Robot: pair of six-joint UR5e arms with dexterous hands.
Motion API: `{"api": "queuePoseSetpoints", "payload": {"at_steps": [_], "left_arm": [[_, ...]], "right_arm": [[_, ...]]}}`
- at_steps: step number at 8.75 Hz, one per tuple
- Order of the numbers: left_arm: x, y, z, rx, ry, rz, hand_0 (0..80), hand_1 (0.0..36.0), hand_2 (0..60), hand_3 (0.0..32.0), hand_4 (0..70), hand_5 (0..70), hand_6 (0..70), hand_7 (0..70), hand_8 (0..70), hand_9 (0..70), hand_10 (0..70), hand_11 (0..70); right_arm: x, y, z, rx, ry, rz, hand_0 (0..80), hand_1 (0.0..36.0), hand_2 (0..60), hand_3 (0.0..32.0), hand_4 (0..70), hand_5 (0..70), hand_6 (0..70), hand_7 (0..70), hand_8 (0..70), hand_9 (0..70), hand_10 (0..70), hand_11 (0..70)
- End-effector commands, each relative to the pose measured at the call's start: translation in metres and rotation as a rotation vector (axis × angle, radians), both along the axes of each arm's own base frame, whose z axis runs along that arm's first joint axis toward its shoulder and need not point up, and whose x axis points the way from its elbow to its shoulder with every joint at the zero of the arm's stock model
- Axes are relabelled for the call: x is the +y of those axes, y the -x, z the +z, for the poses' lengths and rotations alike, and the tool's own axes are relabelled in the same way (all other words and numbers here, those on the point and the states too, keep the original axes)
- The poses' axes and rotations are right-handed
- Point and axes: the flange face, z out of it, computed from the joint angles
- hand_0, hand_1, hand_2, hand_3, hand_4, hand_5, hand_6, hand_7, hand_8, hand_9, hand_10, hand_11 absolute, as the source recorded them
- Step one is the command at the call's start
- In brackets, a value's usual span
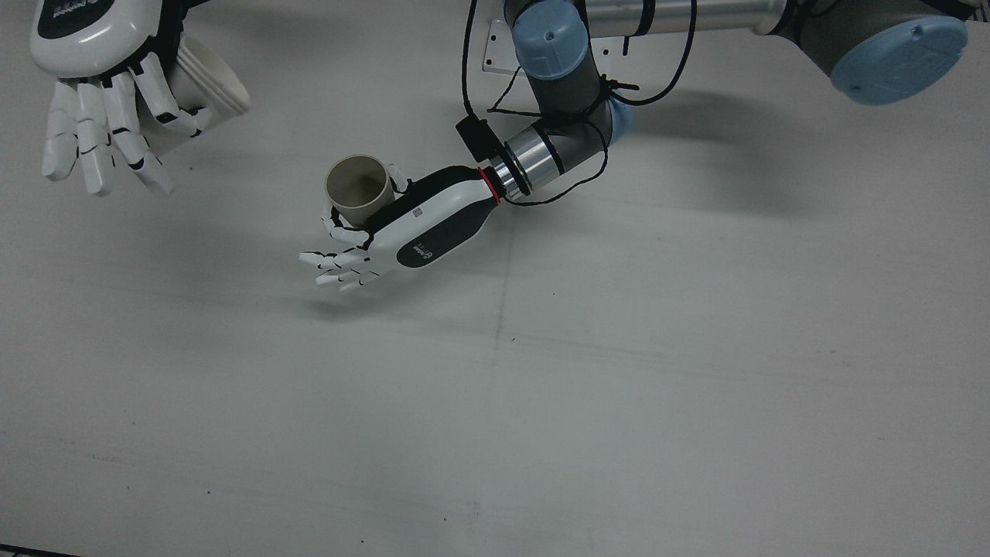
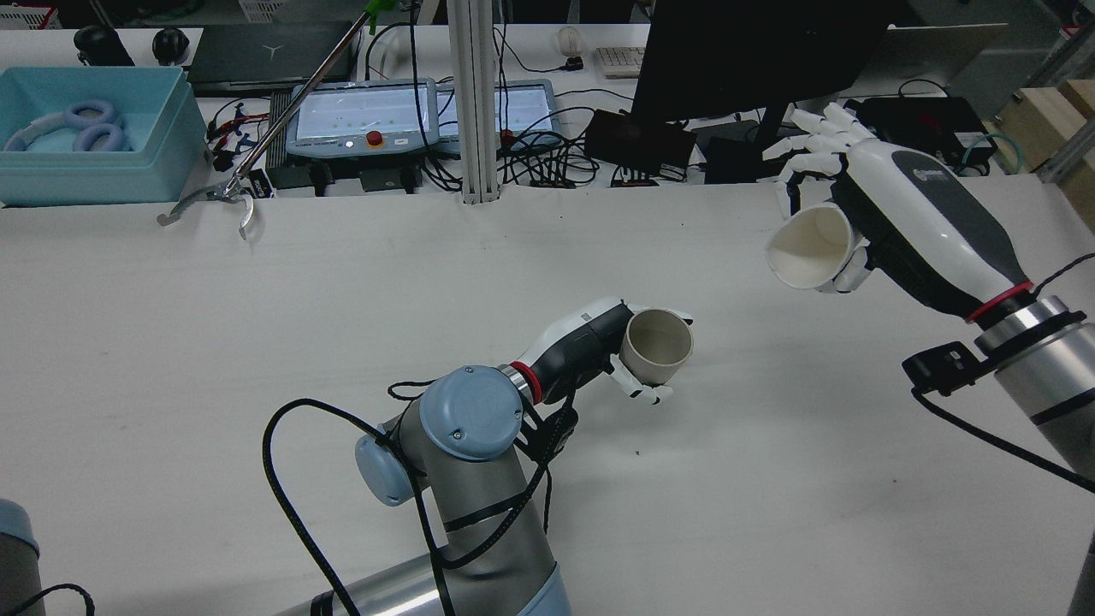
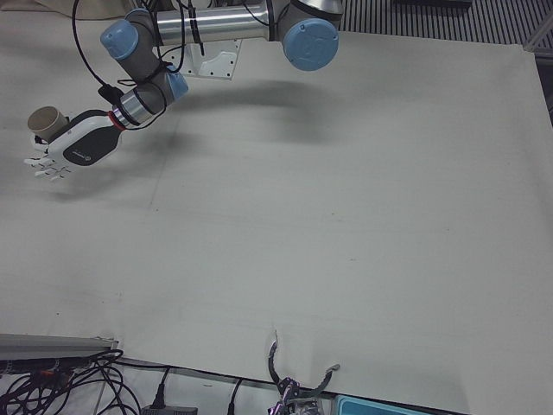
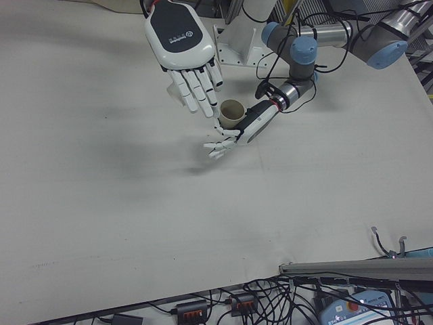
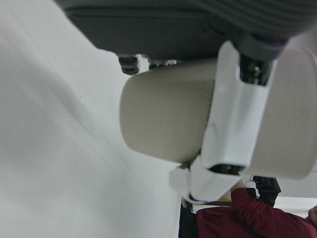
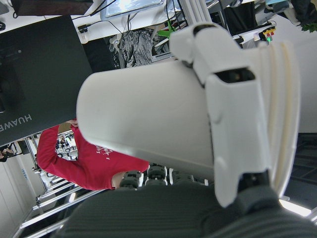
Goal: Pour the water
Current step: 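Tilt the white cup over the beige cup with the right hand, then carry both cups back toward their starting spots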
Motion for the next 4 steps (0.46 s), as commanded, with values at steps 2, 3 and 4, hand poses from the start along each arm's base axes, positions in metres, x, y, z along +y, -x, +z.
{"api": "queuePoseSetpoints", "payload": {"at_steps": [2,3,4], "left_arm": [[-0.059,0.124,0.061,0.062,0.082,-0.011,77.0,36.0,60.0,0.0,70.0,70.0,16.7,17.4,7.3,7.3,2.8,6.1],[-0.082,0.167,0.091,0.032,0.076,-0.019,76.8,36.0,60.0,0.0,70.0,70.0,16.5,17.1,7.3,7.1,2.4,5.4],[-0.109,0.209,0.107,0.053,0.086,-0.048,76.6,36.0,60.0,0.0,70.0,70.0,16.7,17.2,7.4,7.4,2.8,6.1]], "right_arm": [[-0.021,-0.128,0.034,-0.506,0.097,-0.027,62.7,28.8,37.0,0.0,50.1,64.7,28.2,24.2,9.6,9.4,2.8,6.1],[-0.031,-0.156,0.048,-0.519,0.129,-0.034,61.1,28.1,38.2,0.0,47.5,63.6,28.3,24.5,10.2,10.6,3.5,7.1],[-0.045,-0.174,0.061,-0.505,0.123,-0.061,58.6,26.6,38.2,0.0,41.5,61.4,27.5,24.2,11.2,12.8,4.5,8.4]]}}
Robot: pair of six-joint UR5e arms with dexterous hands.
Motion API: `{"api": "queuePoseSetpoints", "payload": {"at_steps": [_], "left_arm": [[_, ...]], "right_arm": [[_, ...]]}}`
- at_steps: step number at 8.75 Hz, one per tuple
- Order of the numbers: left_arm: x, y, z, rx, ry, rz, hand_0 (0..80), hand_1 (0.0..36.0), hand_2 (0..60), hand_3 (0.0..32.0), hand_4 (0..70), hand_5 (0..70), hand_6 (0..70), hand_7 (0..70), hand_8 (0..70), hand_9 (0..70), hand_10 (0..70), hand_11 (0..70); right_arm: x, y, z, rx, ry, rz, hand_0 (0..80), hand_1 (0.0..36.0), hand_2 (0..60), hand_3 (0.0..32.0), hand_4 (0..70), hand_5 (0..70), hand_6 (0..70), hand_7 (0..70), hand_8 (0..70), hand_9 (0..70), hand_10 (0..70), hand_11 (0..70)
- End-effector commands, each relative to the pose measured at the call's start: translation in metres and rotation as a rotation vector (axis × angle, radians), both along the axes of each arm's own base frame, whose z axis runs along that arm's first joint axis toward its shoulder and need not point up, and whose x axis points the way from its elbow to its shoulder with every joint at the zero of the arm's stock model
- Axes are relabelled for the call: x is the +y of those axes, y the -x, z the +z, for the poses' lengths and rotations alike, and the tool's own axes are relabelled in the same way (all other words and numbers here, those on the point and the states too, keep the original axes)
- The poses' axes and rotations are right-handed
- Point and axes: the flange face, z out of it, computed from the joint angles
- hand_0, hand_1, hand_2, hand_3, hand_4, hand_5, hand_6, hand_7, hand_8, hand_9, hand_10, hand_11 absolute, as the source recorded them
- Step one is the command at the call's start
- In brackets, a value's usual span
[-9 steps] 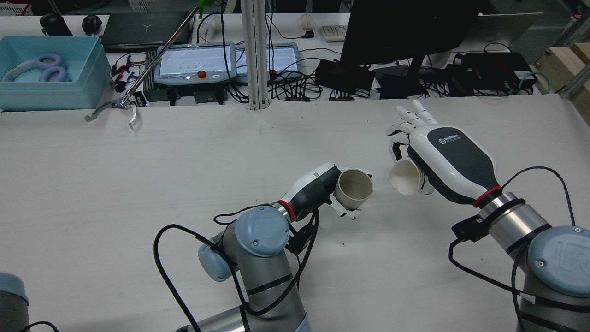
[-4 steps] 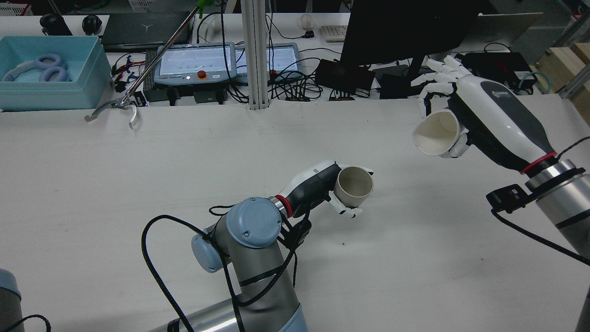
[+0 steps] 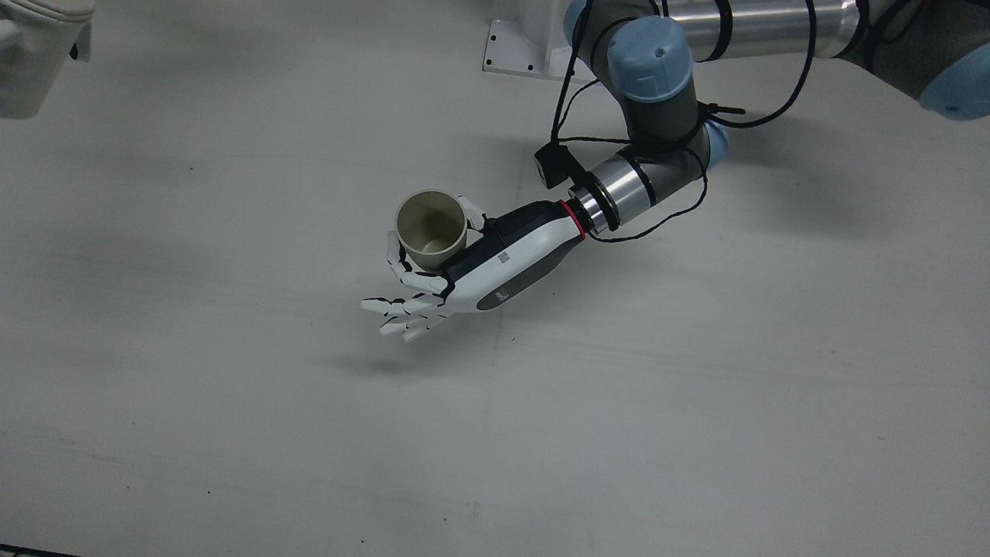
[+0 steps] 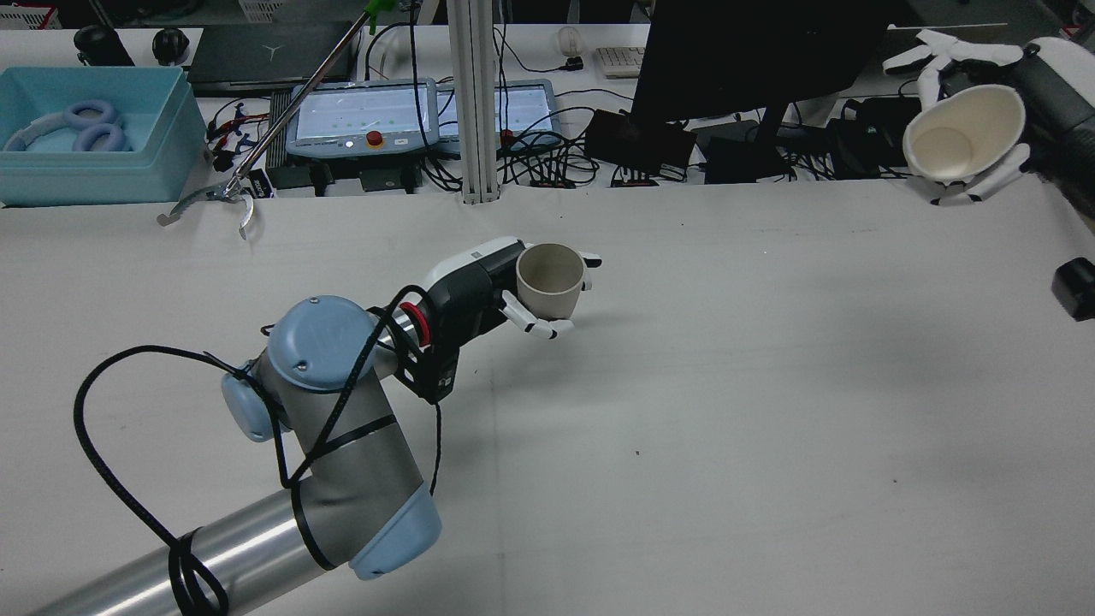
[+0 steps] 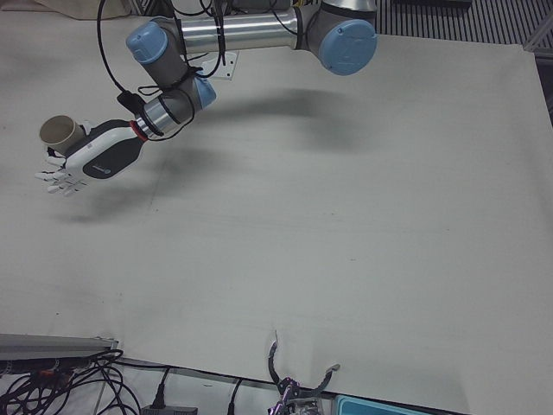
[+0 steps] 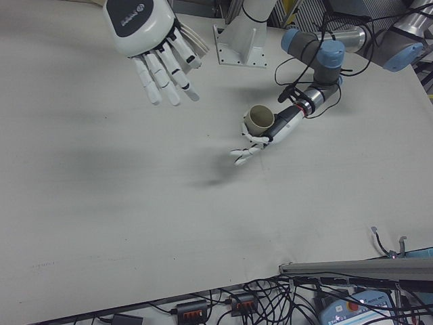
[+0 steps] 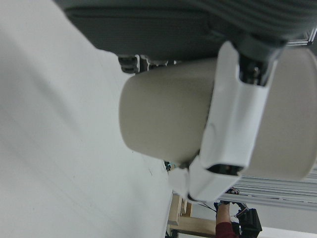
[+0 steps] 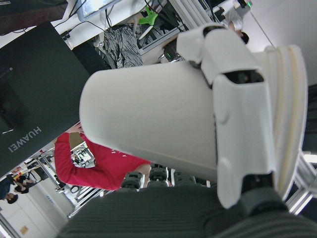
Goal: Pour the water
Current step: 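Carry both cups back toward their starting spots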
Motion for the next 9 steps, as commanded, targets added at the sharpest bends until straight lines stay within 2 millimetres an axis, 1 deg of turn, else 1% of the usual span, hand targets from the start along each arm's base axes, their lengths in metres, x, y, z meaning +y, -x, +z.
{"api": "queuePoseSetpoints", "payload": {"at_steps": [1,2,3,4,5,6,7,8,9], "left_arm": [[-0.074,0.138,0.085,0.033,0.063,-0.087,75.3,36.0,60.0,0.0,70.0,70.0,16.4,16.9,7.5,7.5,3.0,6.3],[-0.091,0.178,0.108,0.054,0.076,-0.136,73.8,36.0,60.0,0.0,70.0,70.0,16.3,16.8,7.5,7.6,3.2,6.6],[-0.098,0.204,0.135,0.058,0.083,-0.149,74.2,36.0,60.0,0.0,70.0,70.0,16.4,17.0,7.4,7.9,3.4,6.9],[-0.100,0.220,0.160,0.069,0.096,-0.153,74.0,36.0,60.0,0.0,70.0,70.0,16.7,17.1,7.5,8.0,3.7,7.2],[-0.097,0.236,0.196,0.073,0.105,-0.167,74.4,36.0,60.0,0.0,70.0,70.0,16.7,17.3,7.6,8.3,3.8,7.5],[-0.091,0.255,0.236,0.076,0.101,-0.186,74.9,36.0,60.0,0.0,70.0,70.0,16.5,17.5,7.6,8.5,4.2,8.0],[-0.078,0.263,0.273,0.067,0.097,-0.195,74.4,36.0,60.0,0.0,70.0,70.0,16.8,17.6,7.8,9.0,4.7,8.7],[-0.065,0.273,0.315,0.039,0.083,-0.214,74.0,36.0,60.0,0.0,70.0,70.0,16.8,17.8,7.8,9.3,5.2,9.5],[-0.056,0.280,0.345,0.022,0.054,-0.227,72.2,36.0,60.0,0.0,70.0,70.0,16.7,18.1,8.1,10.1,6.7,11.6]], "right_arm": [[-0.039,-0.061,0.062,-0.059,0.002,-0.083,57.1,25.5,36.7,0.0,37.5,59.9,26.9,24.2,12.5,15.0,5.4,9.6],[-0.052,-0.068,0.113,-0.095,-0.011,-0.110,56.3,24.3,34.4,0.0,35.6,58.9,26.5,23.9,13.6,16.9,6.1,10.7],[-0.057,-0.068,0.170,-0.147,-0.013,-0.121,56.0,23.8,32.6,0.0,34.9,58.4,25.9,23.6,13.7,17.3,6.2,10.7],[-0.064,-0.068,0.230,-0.193,0.002,-0.128,56.2,23.9,34.3,0.0,37.2,59.3,26.3,24.9,15.3,18.9,6.1,10.5],[-0.070,-0.066,0.285,-0.200,0.035,-0.128,56.2,24.7,38.9,0.0,39.4,60.0,26.3,25.1,15.7,19.0,6.0,10.3],[-0.069,-0.066,0.331,-0.192,0.066,-0.121,56.3,26.5,45.7,0.0,41.4,60.5,26.0,25.0,16.0,19.1,6.0,10.4],[-0.064,-0.067,0.371,-0.186,0.099,-0.114,55.8,27.7,50.6,0.0,39.5,59.3,24.2,23.8,16.1,19.3,6.3,10.9],[-0.056,-0.069,0.406,-0.173,0.131,-0.108,55.2,27.5,51.5,0.0,37.2,58.2,22.5,22.4,16.1,19.5,6.6,11.4],[-0.051,-0.071,0.426,-0.165,0.163,-0.098,54.6,27.1,50.5,0.0,34.6,56.8,20.7,21.0,16.0,19.6,6.8,11.6]]}}
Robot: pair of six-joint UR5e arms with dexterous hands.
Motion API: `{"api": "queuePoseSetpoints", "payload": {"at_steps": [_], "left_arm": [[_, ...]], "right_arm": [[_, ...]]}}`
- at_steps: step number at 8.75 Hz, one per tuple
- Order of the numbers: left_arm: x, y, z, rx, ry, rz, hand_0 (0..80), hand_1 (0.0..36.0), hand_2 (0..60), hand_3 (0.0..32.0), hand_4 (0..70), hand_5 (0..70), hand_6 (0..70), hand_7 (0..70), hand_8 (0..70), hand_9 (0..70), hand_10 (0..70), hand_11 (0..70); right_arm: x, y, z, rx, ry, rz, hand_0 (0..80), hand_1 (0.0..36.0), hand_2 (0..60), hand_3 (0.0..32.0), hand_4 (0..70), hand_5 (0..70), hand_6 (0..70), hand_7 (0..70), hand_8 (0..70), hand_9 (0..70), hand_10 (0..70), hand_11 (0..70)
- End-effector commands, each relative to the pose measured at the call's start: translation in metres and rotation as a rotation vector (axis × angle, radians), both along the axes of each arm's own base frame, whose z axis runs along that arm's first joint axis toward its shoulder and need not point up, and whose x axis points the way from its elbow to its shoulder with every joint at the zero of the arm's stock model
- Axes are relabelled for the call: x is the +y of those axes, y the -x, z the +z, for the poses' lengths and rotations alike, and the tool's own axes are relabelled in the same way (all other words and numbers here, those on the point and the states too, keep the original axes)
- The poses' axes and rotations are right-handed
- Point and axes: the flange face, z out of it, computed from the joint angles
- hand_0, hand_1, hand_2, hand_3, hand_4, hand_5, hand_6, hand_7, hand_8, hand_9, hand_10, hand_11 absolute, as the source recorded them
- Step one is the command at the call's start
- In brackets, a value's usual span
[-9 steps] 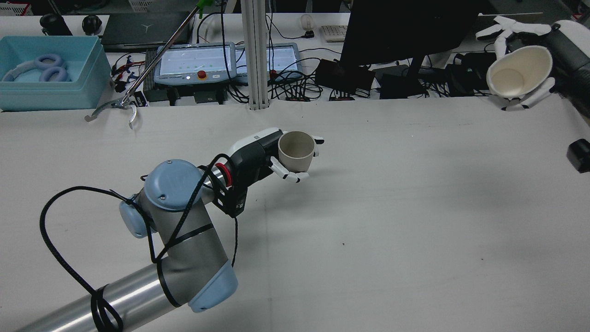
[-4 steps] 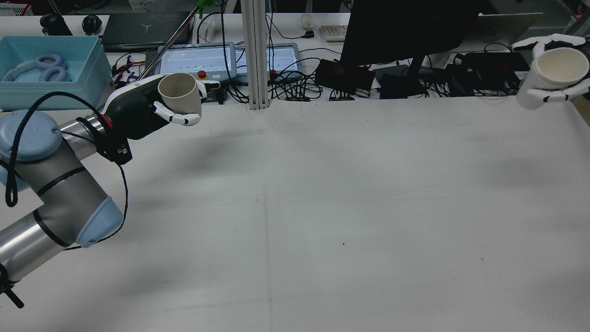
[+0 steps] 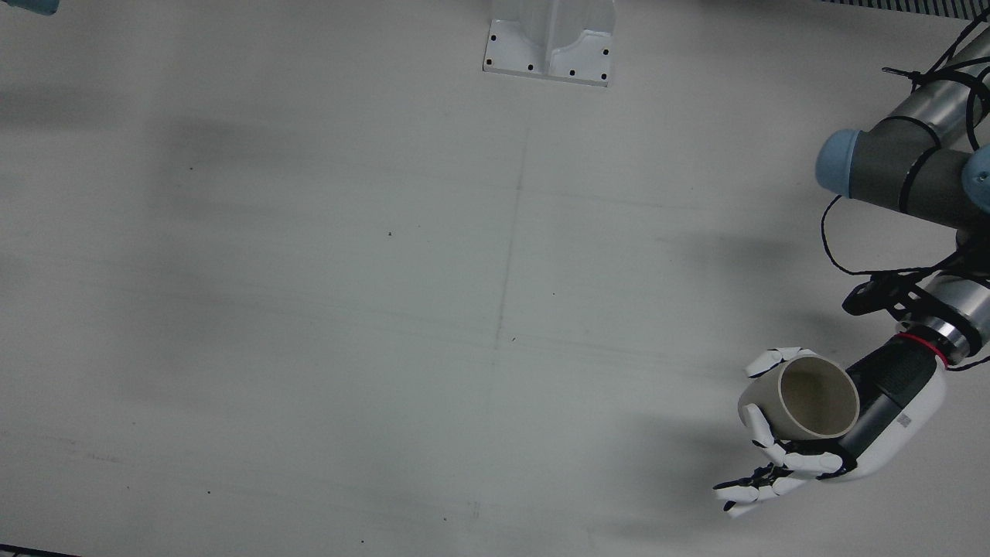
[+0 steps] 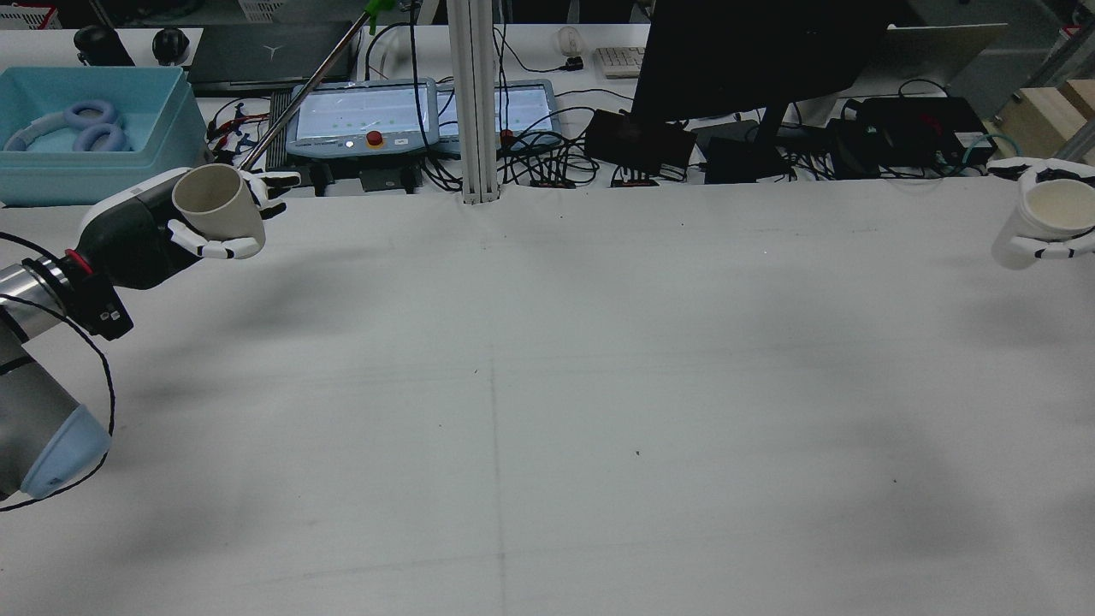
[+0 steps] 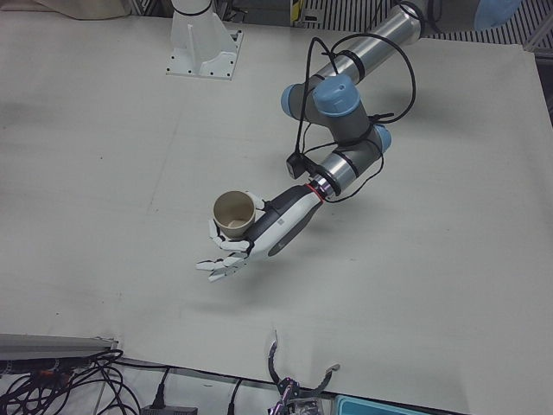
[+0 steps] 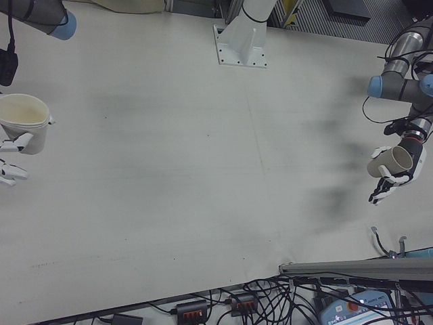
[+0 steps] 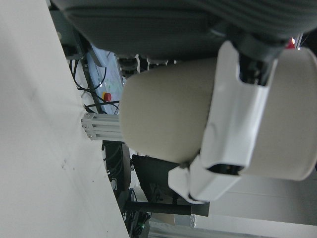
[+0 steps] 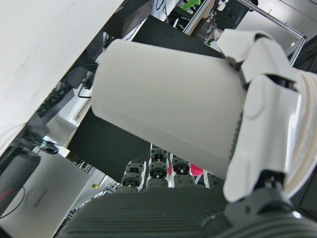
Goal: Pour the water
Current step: 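Carry both cups back toward their starting spots, then lower the beige cup onto the table with the left hand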
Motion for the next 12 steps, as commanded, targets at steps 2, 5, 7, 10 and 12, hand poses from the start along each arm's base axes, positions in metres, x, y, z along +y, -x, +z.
{"api": "queuePoseSetpoints", "payload": {"at_steps": [2,5,7,10,12], "left_arm": [[0.043,0.040,0.144,-0.079,-0.064,-0.103,74.9,35.9,60.0,0.0,70.0,70.0,16.1,18.3,8.0,10.7,8.1,13.5],[0.047,0.048,0.226,-0.138,-0.079,-0.214,80.0,29.4,28.6,0.0,70.0,70.0,17.2,16.2,8.8,9.9,7.5,12.8],[0.048,0.049,0.237,-0.176,-0.100,-0.234,80.0,24.4,7.4,0.0,70.0,70.0,14.8,14.6,7.8,7.9,5.9,10.4],[0.056,0.042,0.253,-0.215,-0.077,-0.216,68.6,16.9,0.0,0.0,65.2,66.9,13.3,14.1,7.1,6.2,3.9,7.1],[0.067,0.020,0.257,-0.241,-0.074,-0.179,63.8,13.8,0.0,0.0,62.8,51.4,12.7,14.5,6.6,4.7,2.0,4.2]], "right_arm": [[0.016,-0.005,0.085,0.046,0.094,0.028,53.2,25.9,48.5,0.0,30.0,53.7,18.2,18.3,16.4,20.8,7.6,12.8],[0.016,-0.005,0.086,0.047,0.096,0.036,53.2,25.0,44.6,0.0,29.8,52.6,17.8,17.7,15.9,20.5,7.3,12.3],[0.017,-0.006,0.087,0.047,0.097,0.038,54.1,24.7,39.7,0.0,29.1,52.2,17.3,17.4,15.2,19.4,6.3,11.0],[0.016,-0.006,0.086,0.045,0.096,0.039,54.6,23.9,34.3,0.0,28.4,51.1,16.8,17.0,14.6,18.5,5.7,10.1],[0.016,-0.006,0.085,0.045,0.095,0.039,54.9,23.7,32.9,0.0,29.4,51.4,17.1,17.5,14.5,18.2,5.4,9.6]]}}
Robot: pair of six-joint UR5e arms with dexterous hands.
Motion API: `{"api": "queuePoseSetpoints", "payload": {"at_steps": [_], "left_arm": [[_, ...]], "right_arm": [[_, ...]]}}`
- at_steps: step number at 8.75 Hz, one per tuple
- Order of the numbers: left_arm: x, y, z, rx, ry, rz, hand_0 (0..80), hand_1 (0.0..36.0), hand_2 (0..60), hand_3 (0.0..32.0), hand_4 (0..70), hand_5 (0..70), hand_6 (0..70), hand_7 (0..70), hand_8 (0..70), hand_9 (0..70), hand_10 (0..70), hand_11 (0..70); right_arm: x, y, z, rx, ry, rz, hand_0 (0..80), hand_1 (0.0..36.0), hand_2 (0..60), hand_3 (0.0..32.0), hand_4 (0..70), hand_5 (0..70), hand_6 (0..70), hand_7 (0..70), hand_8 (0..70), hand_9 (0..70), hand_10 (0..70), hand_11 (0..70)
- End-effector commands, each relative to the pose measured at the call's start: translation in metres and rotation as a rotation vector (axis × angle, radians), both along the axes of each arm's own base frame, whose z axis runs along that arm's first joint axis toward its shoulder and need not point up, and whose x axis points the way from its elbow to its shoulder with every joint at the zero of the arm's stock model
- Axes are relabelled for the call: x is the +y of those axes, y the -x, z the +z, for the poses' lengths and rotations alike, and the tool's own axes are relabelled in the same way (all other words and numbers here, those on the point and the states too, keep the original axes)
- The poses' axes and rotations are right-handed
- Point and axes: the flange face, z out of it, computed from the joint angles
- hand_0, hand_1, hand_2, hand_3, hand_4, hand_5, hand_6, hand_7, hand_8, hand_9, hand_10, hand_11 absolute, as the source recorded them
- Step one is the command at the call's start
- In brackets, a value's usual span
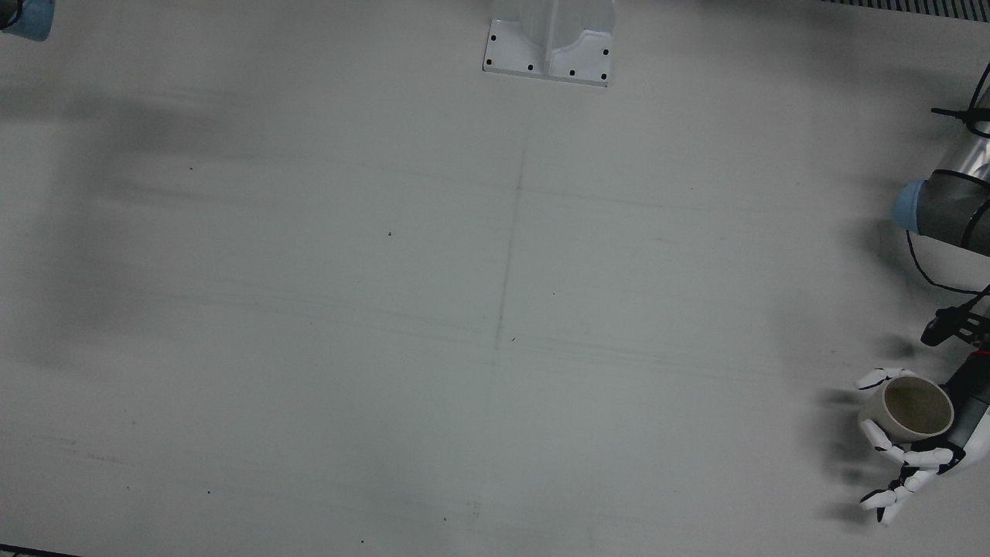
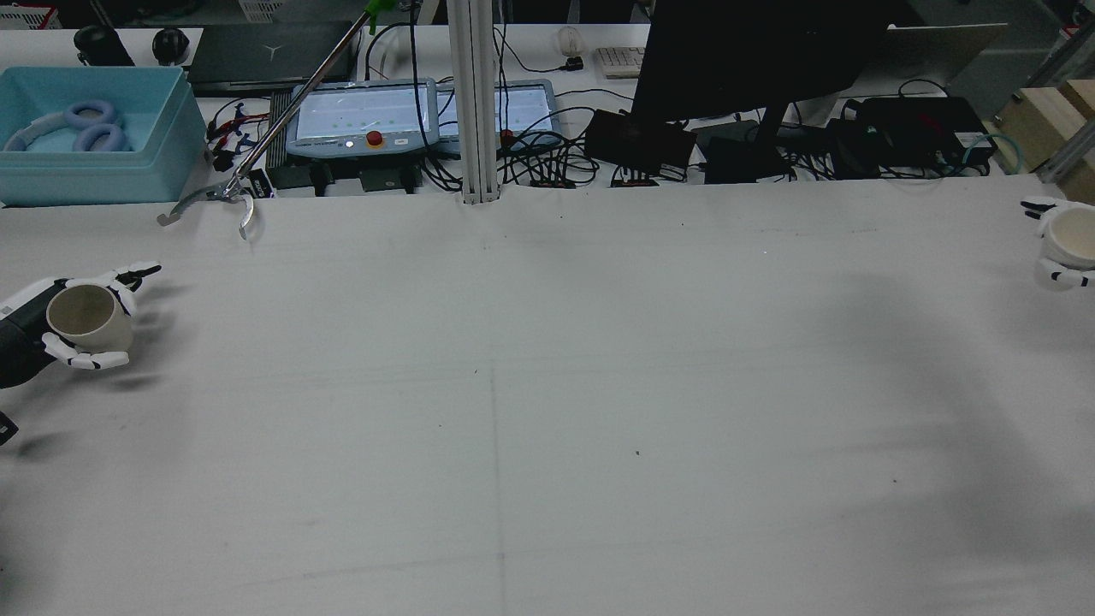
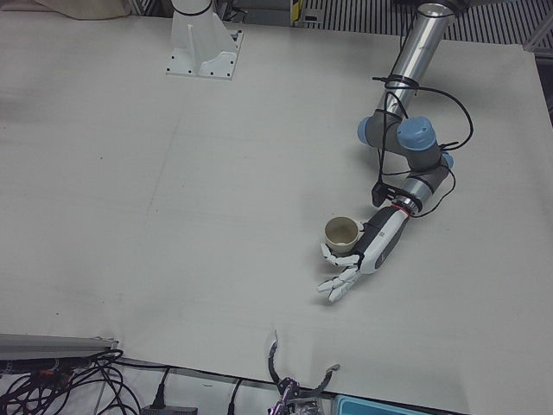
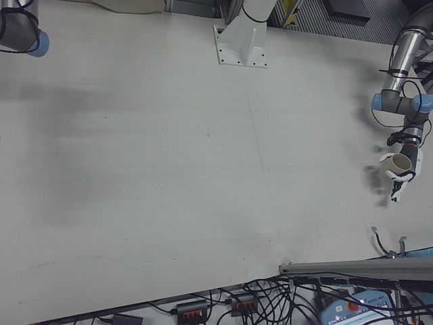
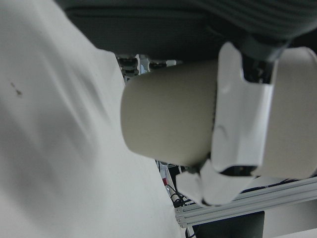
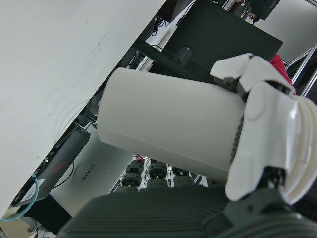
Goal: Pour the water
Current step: 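Lower the beige cup onto the table with the left hand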
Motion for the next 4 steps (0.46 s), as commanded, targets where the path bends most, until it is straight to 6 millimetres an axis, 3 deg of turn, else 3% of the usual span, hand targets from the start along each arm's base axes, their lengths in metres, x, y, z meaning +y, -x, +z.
{"api": "queuePoseSetpoints", "payload": {"at_steps": [1,2,4], "left_arm": [[0.0152,-0.0298,0.0055,-0.026,0.013,0.045,63.1,12.3,0.0,0.0,62.7,35.4,11.7,14.3,5.9,3.7,1.3,3.0],[0.0176,-0.0347,0.0068,-0.022,0.017,0.038,62.7,11.9,0.0,0.0,60.7,28.0,10.8,13.7,5.3,3.1,1.0,2.7],[0.0175,-0.0346,0.0042,-0.018,0.015,0.037,63.0,12.2,0.0,0.0,56.0,24.4,9.9,13.0,4.9,2.7,0.6,2.2]], "right_arm": [[-0.0009,-0.0005,-0.0017,-0.002,-0.003,0.002,55.1,23.6,31.8,0.0,29.4,51.4,17.1,17.3,14.4,17.9,5.3,9.4],[-0.0009,-0.0012,-0.0018,-0.002,-0.003,0.003,55.3,23.7,31.2,0.0,29.3,51.6,16.9,17.4,14.4,17.7,4.9,8.9],[-0.0002,-0.0049,-0.0025,-0.006,-0.005,0.011,55.5,23.7,30.6,0.0,29.3,51.3,16.7,17.5,14.1,17.4,4.8,8.8]]}}
